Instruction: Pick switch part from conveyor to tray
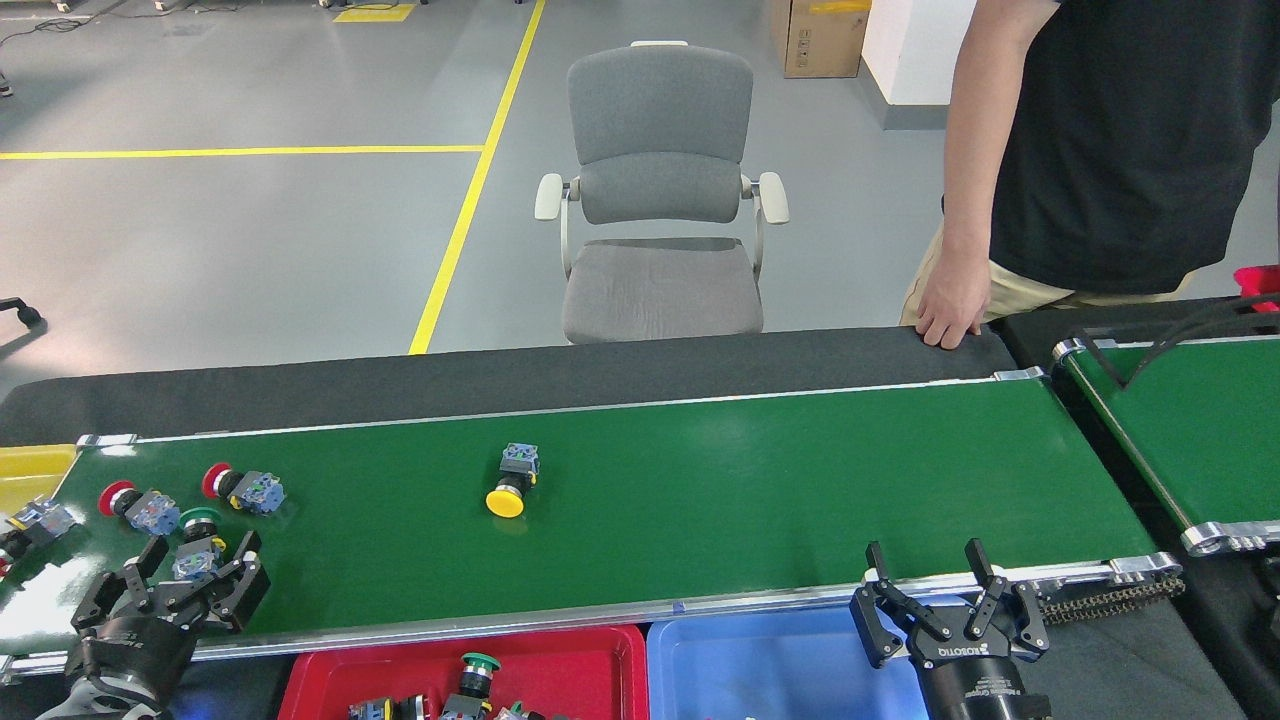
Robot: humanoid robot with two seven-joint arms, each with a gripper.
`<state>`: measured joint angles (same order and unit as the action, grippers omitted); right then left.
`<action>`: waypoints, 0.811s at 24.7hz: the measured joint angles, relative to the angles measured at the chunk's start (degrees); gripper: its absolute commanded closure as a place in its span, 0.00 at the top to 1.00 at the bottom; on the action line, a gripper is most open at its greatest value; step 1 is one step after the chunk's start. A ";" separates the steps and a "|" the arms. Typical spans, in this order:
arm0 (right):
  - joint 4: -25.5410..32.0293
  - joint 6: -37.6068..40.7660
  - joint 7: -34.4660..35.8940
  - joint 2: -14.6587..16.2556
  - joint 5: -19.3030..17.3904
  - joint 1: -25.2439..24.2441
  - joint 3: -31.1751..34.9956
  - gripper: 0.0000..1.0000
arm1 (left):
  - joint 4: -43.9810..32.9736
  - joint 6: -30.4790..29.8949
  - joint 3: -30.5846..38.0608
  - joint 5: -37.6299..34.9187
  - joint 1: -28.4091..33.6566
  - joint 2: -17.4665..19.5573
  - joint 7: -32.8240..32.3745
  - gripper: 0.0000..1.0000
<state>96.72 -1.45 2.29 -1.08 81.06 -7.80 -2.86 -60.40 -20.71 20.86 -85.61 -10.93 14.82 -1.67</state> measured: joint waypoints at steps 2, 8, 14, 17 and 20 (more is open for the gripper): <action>0.00 0.00 -0.02 0.15 0.00 0.00 -0.17 1.00 | 2.22 0.94 0.01 0.17 -1.07 0.03 0.58 0.25; 0.00 0.17 -0.60 0.15 0.00 0.00 -0.22 1.00 | 2.25 0.05 -0.03 0.87 0.07 0.37 3.56 0.06; 0.00 -0.18 -0.80 0.12 0.00 -0.05 -0.23 1.00 | -18.93 -16.49 -0.20 3.86 17.05 -2.43 4.57 0.19; 0.00 -0.23 -0.95 0.12 -0.02 -0.02 -0.23 1.00 | -30.48 -21.83 -0.25 4.95 27.47 -5.43 4.35 0.91; 0.00 -0.41 -1.08 0.15 -0.05 -0.03 -0.23 1.00 | -36.36 -23.43 -0.33 5.04 32.33 -10.56 4.14 1.00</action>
<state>96.72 -1.86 1.20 -0.93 81.01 -7.83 -3.08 -96.75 -44.14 20.53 -80.57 21.40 4.25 2.47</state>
